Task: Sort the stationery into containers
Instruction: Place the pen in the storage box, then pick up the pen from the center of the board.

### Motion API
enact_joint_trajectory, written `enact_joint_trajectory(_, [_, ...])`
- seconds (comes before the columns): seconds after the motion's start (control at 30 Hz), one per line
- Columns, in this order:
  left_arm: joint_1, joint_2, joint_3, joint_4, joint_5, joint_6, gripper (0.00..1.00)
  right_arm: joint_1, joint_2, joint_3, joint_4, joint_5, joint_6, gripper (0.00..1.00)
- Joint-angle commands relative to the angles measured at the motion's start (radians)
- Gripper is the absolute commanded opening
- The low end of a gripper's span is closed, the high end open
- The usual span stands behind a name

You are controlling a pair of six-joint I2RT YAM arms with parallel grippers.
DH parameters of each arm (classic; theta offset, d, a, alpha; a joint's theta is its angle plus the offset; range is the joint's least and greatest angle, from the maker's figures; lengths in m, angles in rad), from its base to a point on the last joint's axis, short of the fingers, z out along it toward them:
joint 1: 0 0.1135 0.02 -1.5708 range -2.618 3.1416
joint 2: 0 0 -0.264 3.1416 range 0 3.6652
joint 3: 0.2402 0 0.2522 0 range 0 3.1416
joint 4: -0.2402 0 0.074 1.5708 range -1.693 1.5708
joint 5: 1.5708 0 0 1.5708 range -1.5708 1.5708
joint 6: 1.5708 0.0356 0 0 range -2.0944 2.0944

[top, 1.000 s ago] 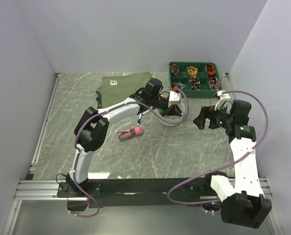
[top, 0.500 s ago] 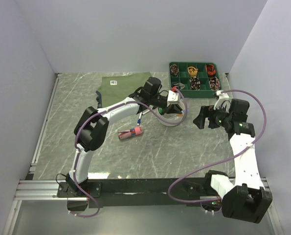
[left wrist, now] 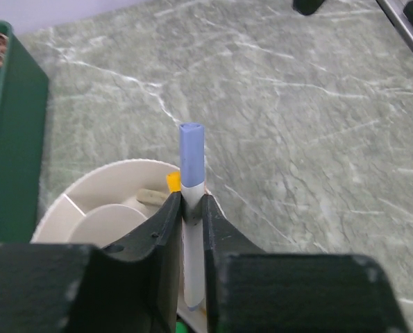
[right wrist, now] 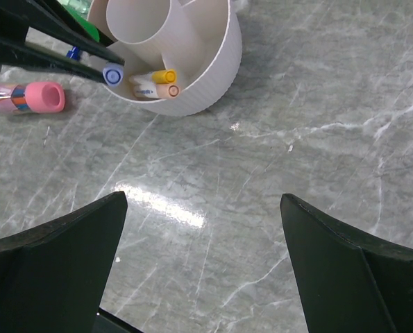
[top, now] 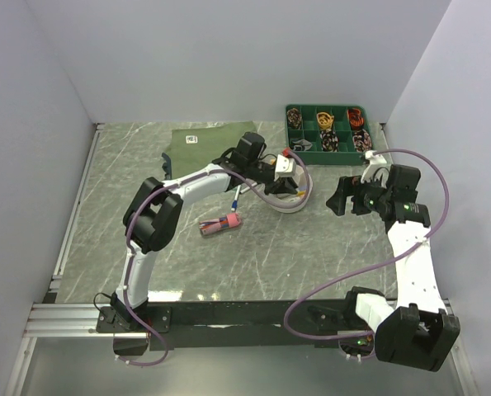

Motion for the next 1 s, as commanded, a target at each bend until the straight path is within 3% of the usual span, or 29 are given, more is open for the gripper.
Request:
enact_joint_trajectory(0.0, [-0.001,-0.021,-0.018,-0.001,0.035,0.027,0.24,-0.010,0.007,0.053,0.027,0.001,0.000,1.00])
enact_joint_trajectory(0.27, [-0.001,-0.084,-0.060,0.076,0.017,-0.013,0.42,-0.010,0.021,0.073,0.027,-0.002,0.000,1.00])
enact_joint_trajectory(0.37, [-0.001,-0.136,-0.058,0.073,-0.015,-0.022,0.43,-0.010,0.025,0.081,0.030,-0.004,0.005,1.00])
enact_joint_trajectory(0.67, [0.048,-0.455,-0.216,-0.089,-0.331,0.036,0.54,-0.010,0.048,0.079,0.088,-0.016,0.000,1.00])
enact_joint_trajectory(0.83, [0.155,-0.535,-0.252,-0.322,-0.327,0.179,0.55,-0.010,0.076,0.096,0.144,-0.048,0.013,1.00])
enact_joint_trajectory(0.93, [0.241,-0.504,-0.172,-0.508,-0.217,0.399,0.56,-0.010,0.093,0.115,0.148,-0.054,-0.004,1.00])
enact_joint_trajectory(0.97, [0.264,-0.484,-0.141,-0.660,-0.159,0.572,0.56,-0.010,0.099,0.118,0.148,-0.056,-0.007,1.00])
